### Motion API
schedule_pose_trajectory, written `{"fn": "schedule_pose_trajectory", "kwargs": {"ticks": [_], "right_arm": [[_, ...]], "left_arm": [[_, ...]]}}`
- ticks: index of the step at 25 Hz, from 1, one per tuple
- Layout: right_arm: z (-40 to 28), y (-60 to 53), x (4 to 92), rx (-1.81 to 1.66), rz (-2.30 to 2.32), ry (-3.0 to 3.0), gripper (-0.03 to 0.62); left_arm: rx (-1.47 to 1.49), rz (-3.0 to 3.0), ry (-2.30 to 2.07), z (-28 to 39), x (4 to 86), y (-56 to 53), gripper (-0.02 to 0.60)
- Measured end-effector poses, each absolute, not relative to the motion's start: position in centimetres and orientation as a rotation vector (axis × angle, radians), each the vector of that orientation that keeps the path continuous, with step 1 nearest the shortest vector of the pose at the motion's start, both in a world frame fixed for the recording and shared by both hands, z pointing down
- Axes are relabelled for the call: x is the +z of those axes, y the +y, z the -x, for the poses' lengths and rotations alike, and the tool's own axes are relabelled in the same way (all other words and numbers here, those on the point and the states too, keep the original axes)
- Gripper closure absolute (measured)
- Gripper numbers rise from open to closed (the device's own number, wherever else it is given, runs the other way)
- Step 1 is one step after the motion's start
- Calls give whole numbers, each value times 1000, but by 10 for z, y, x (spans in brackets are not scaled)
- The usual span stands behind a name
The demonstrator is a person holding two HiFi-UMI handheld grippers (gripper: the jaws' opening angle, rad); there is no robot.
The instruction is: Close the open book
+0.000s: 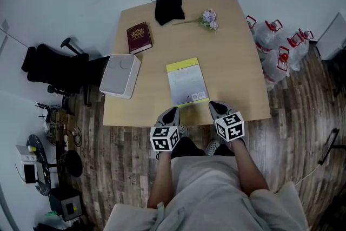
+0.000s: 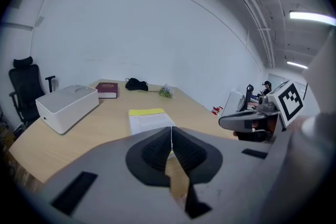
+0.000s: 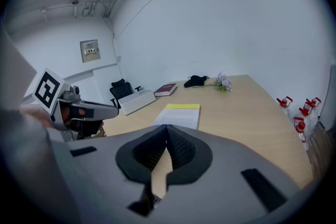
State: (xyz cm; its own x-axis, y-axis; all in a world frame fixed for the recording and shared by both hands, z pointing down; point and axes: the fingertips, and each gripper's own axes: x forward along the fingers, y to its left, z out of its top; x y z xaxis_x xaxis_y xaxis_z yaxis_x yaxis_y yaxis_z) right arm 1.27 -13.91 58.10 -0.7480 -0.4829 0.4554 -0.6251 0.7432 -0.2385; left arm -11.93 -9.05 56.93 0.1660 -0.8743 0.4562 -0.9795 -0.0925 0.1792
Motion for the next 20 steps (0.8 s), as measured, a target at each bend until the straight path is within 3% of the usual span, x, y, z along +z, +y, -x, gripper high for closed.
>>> {"fn": "schedule_pose_trajectory", "kwargs": {"ticks": [20], "right_arm": [[-12, -135, 583, 529, -832, -2575, 586]], "left_arm": [[334, -2023, -1733, 116, 573, -87, 558]]}}
